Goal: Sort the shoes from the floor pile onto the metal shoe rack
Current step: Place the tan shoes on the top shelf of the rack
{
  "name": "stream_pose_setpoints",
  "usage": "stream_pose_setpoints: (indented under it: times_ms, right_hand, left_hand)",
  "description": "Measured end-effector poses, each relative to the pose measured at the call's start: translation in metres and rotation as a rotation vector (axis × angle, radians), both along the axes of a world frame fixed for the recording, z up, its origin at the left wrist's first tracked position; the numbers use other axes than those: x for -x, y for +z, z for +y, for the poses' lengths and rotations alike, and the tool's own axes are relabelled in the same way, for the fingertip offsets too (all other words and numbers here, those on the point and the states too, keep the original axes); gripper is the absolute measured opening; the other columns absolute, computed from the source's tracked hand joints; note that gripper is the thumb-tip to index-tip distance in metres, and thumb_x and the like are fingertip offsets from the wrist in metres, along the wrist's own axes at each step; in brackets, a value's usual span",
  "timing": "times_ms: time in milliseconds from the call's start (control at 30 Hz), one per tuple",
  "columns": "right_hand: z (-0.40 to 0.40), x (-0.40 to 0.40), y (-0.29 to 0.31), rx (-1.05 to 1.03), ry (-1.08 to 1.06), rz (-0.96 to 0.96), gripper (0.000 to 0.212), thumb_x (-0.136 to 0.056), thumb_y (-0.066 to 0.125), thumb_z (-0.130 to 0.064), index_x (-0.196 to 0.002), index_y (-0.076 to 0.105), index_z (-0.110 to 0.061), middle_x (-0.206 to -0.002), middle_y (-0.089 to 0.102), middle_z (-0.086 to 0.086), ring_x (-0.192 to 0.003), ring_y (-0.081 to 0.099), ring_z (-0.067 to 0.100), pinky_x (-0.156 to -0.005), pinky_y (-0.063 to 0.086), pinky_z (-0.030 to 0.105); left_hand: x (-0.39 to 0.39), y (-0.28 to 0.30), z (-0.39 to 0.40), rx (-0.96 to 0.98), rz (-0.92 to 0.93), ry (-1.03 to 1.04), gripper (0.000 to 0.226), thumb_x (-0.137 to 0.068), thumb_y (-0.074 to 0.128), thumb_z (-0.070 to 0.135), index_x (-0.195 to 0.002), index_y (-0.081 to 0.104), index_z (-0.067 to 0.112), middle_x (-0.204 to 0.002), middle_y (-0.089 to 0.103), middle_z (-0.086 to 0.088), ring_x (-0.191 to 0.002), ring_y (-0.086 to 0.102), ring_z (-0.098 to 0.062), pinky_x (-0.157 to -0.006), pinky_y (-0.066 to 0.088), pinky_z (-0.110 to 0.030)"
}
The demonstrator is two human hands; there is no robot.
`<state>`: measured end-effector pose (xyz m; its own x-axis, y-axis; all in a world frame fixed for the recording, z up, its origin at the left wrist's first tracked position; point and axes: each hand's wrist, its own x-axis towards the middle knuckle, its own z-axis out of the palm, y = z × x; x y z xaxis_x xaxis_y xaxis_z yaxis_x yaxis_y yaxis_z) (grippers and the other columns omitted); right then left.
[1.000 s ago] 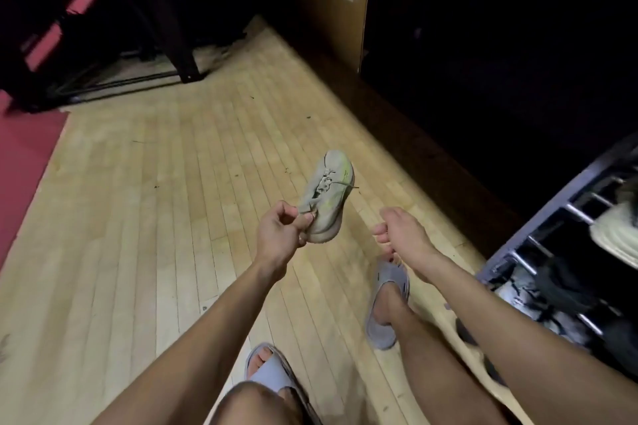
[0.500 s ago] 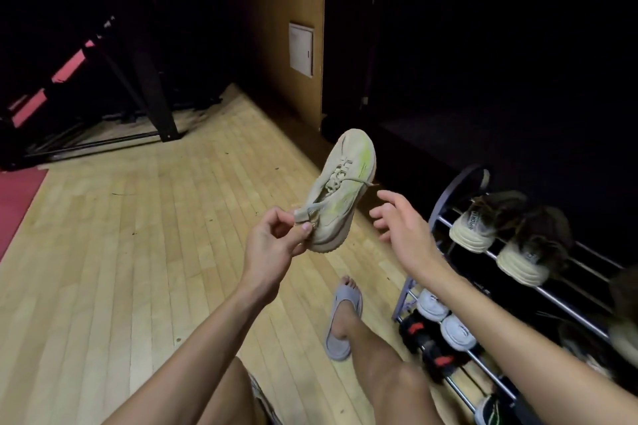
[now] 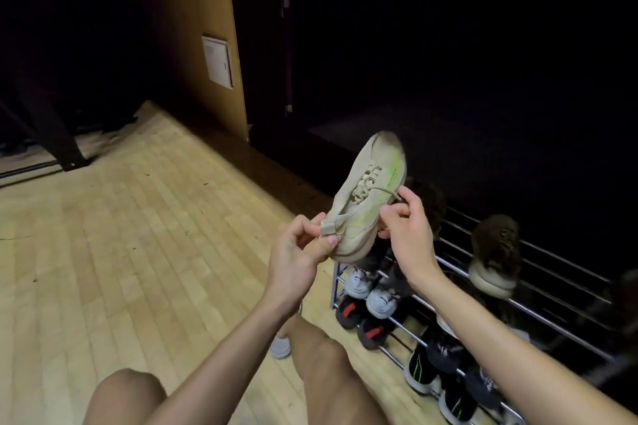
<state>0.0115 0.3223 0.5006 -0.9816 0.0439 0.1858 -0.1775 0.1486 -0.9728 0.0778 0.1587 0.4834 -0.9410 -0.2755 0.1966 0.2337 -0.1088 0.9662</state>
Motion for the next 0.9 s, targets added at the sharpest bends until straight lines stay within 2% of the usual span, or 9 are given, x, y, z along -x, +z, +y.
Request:
stream_pose_setpoints:
  times_ms: [133, 233, 333, 433, 533, 567, 633, 700, 900]
  right_hand:
    - [0.05, 0.001, 0.002, 0.026, -0.142, -0.037, 0.053, -0.094, 0.058, -0.022, -0.143, 0.04, -0.021, -0.089, 0.062, 0.001, -0.079, 0.064, 0.014, -0.077, 0.057, 0.028]
    - [0.093, 0.005, -0.003, 0.004, -0.253, -0.042, 0.054, -0.091, 0.06, -0.027, -0.142, 0.043, -0.022, -0.09, 0.064, -0.003, -0.089, 0.065, 0.017, -0.09, 0.053, 0.038]
    - [0.135, 0.004, -0.003, 0.016, -0.344, -0.045, 0.051, -0.09, 0.061, -0.03, -0.138, 0.047, -0.023, -0.112, 0.065, -0.005, -0.107, 0.061, 0.015, -0.1, 0.047, 0.038]
    - [0.175, 0.003, -0.006, 0.037, -0.421, -0.046, 0.044, -0.092, 0.061, -0.025, -0.135, 0.049, -0.023, -0.118, 0.06, -0.006, -0.108, 0.056, 0.011, -0.094, 0.042, 0.028]
    - [0.212, 0.001, -0.016, 0.08, -0.489, -0.08, 0.044, -0.093, 0.06, -0.017, -0.134, 0.048, -0.022, -0.114, 0.062, 0.0, -0.104, 0.059, 0.017, -0.091, 0.046, 0.032]
    - [0.224, 0.001, -0.02, 0.098, -0.509, -0.089, 0.043, -0.093, 0.058, -0.013, -0.134, 0.048, -0.02, -0.116, 0.063, 0.003, -0.105, 0.06, 0.02, -0.092, 0.049, 0.036]
    - [0.247, 0.002, -0.033, 0.119, -0.551, -0.125, 0.043, -0.093, 0.054, -0.009, -0.135, 0.049, -0.016, -0.12, 0.064, 0.011, -0.106, 0.062, 0.026, -0.093, 0.051, 0.045]
    - [0.268, 0.005, -0.048, 0.116, -0.6, -0.161, 0.046, -0.089, 0.055, -0.02, -0.135, 0.049, -0.019, -0.124, 0.063, 0.011, -0.111, 0.061, 0.028, -0.098, 0.05, 0.05]
    - [0.294, 0.005, -0.074, 0.009, -0.647, -0.214, 0.045, -0.082, 0.054, -0.036, -0.122, 0.063, -0.017, -0.124, 0.064, 0.005, -0.114, 0.06, 0.023, -0.103, 0.045, 0.044]
  left_hand:
    - [0.017, -0.004, 0.048, -0.003, 0.009, -0.128, 0.029, -0.081, 0.074, 0.002, -0.069, 0.054, 0.019, -0.111, 0.07, 0.009, -0.116, 0.06, 0.002, -0.097, 0.051, -0.053]
    - [0.029, -0.006, 0.089, 0.032, 0.017, -0.194, 0.026, -0.076, 0.078, 0.016, -0.066, 0.055, 0.025, -0.122, 0.067, -0.002, -0.118, 0.061, -0.009, -0.096, 0.05, -0.056]
    - [0.043, -0.01, 0.133, 0.041, -0.002, -0.274, 0.027, -0.076, 0.077, 0.015, -0.065, 0.055, 0.027, -0.124, 0.066, -0.006, -0.12, 0.058, -0.003, -0.097, 0.049, -0.056]
    - [0.053, -0.014, 0.176, 0.068, -0.023, -0.353, 0.03, -0.076, 0.077, 0.015, -0.063, 0.054, 0.03, -0.125, 0.064, -0.006, -0.119, 0.058, -0.002, -0.097, 0.05, -0.049]
    - [0.061, -0.021, 0.216, 0.075, -0.028, -0.42, 0.031, -0.076, 0.077, 0.015, -0.062, 0.052, 0.029, -0.125, 0.064, -0.011, -0.121, 0.059, -0.009, -0.083, 0.045, -0.036]
    - [0.062, -0.024, 0.229, 0.084, -0.028, -0.441, 0.031, -0.077, 0.076, 0.013, -0.064, 0.051, 0.027, -0.12, 0.066, -0.009, -0.116, 0.062, -0.01, -0.081, 0.043, -0.034]
    - [0.063, -0.03, 0.253, 0.116, -0.032, -0.466, 0.033, -0.079, 0.076, 0.012, -0.064, 0.05, 0.027, -0.096, 0.068, -0.001, -0.084, 0.064, -0.007, -0.073, 0.042, -0.032]
    - [0.062, -0.037, 0.276, 0.127, -0.066, -0.489, 0.032, -0.075, 0.076, 0.019, -0.061, 0.051, 0.032, -0.076, 0.061, 0.002, -0.064, 0.048, -0.012, -0.065, 0.038, -0.033]
    - [0.068, -0.055, 0.319, 0.164, -0.172, -0.476, 0.027, -0.073, 0.076, 0.024, -0.063, 0.052, 0.028, -0.062, 0.054, 0.001, -0.06, 0.046, -0.015, -0.062, 0.039, -0.036]
